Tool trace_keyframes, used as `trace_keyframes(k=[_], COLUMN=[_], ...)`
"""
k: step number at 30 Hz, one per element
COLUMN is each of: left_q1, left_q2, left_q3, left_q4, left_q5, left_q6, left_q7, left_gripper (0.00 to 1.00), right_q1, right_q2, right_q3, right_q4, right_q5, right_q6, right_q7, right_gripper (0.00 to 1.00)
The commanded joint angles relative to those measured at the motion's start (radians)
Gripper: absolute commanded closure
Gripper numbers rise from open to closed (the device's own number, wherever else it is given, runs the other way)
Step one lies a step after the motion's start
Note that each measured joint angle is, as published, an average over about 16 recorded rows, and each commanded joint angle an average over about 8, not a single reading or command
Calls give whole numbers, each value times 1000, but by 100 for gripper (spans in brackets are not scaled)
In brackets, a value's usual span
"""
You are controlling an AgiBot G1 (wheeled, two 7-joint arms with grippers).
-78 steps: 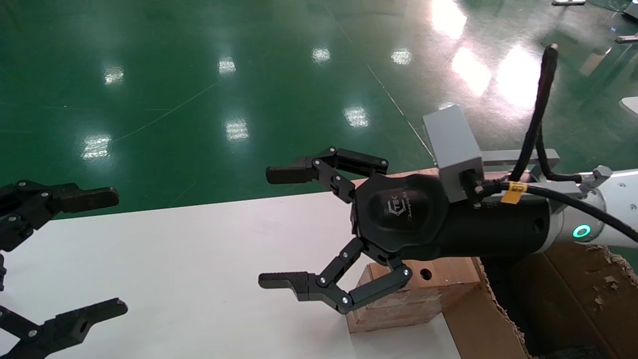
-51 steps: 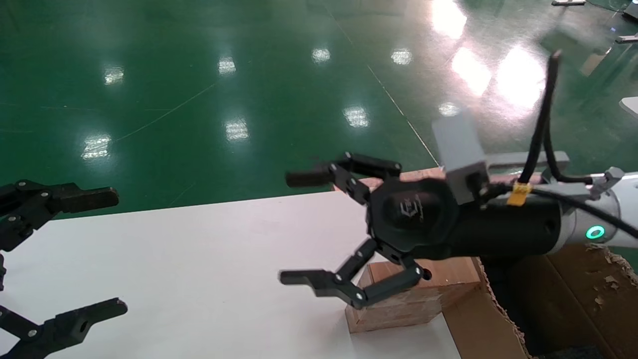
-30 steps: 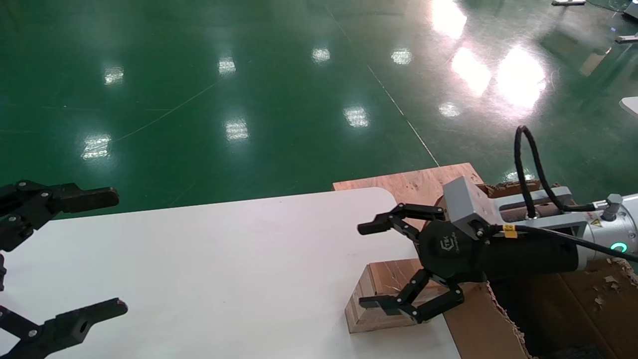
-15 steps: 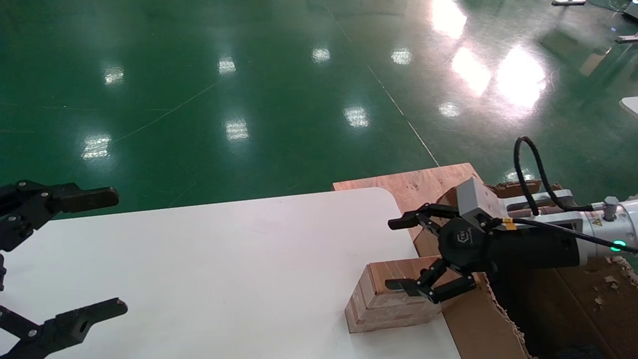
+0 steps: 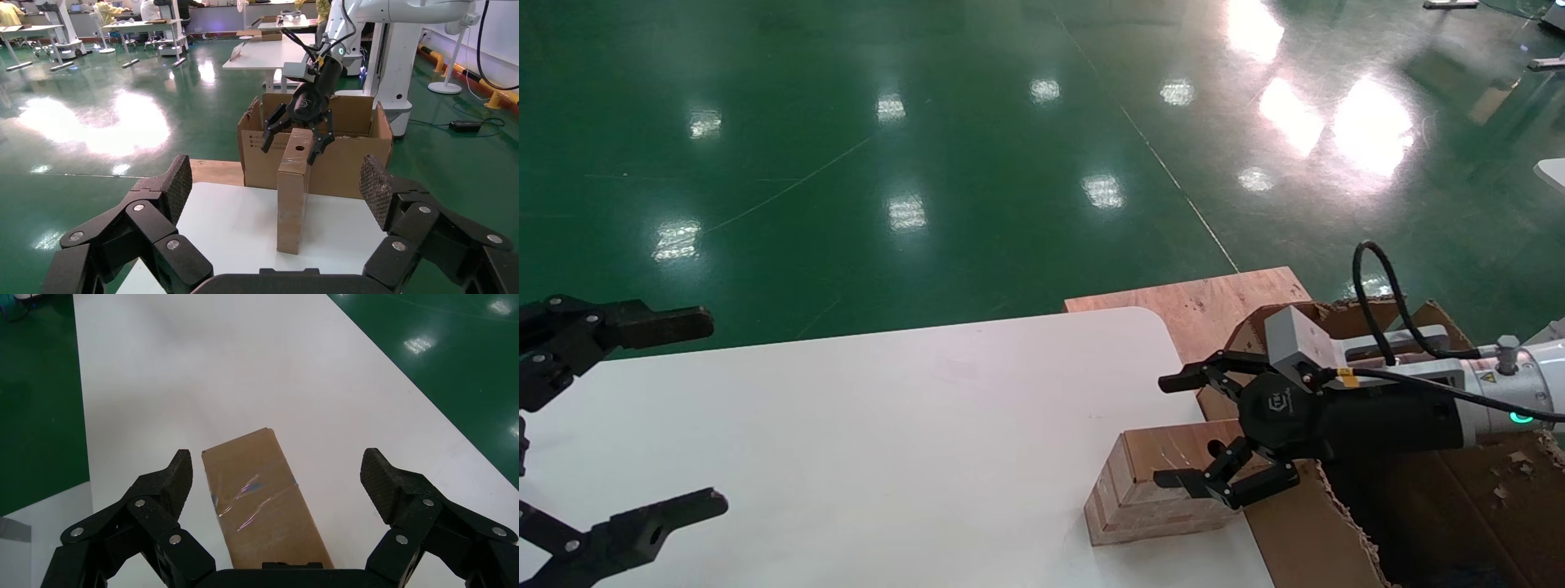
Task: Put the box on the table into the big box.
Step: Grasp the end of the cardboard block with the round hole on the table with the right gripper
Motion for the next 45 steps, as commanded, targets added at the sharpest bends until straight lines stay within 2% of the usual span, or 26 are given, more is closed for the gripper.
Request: trace_keyframes(k=[1,14,45], left_q1=[0,0,0], left_q2=[0,0,-1], left_q3=[0,0,1], left_q4=[0,0,0], left_q5=[0,0,-1], left_q6=[0,0,-1], left_q7=[0,0,1], left_gripper=[0,0,0], right_q1=[2,29,124], right_q2=[7,10,37], right_q3=[-14,-103,-331], right_q4=[-2,-16,-31], right_q5=[15,74,124], right_q6=[0,1,-1], right_q7=[-2,-19,-72], right_gripper=[0,0,0])
